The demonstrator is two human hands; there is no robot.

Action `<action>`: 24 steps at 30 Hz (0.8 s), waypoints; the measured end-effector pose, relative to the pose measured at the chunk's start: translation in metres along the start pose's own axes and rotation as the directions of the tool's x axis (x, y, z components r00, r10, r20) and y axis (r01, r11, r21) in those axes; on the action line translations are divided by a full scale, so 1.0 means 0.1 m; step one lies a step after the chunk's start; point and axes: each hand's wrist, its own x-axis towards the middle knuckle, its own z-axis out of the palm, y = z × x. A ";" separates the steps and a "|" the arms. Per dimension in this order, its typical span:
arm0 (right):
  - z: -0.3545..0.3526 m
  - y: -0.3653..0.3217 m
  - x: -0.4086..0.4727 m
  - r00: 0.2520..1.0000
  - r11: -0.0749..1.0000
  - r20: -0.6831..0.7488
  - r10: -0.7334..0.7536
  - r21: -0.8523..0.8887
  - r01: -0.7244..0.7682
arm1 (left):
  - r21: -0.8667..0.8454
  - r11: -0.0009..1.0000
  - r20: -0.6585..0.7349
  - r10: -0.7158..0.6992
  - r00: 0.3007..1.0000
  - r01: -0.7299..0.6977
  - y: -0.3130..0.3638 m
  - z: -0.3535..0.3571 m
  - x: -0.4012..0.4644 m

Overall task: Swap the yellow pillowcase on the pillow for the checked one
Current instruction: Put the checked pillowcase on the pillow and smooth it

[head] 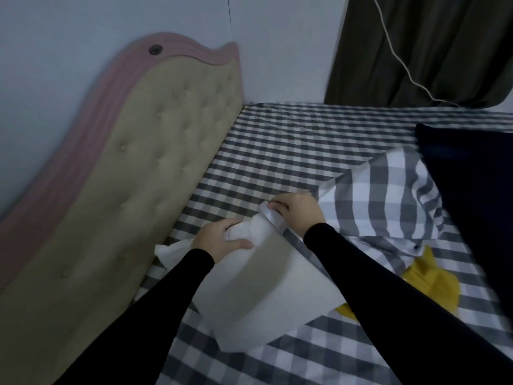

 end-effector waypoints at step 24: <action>0.62 1.89 -1.27 0.231 0.184 -0.010 0.973 0.638 -0.748 | 0.400 0.878 0.351 0.118 0.929 -0.263 0.28 1.46 0.77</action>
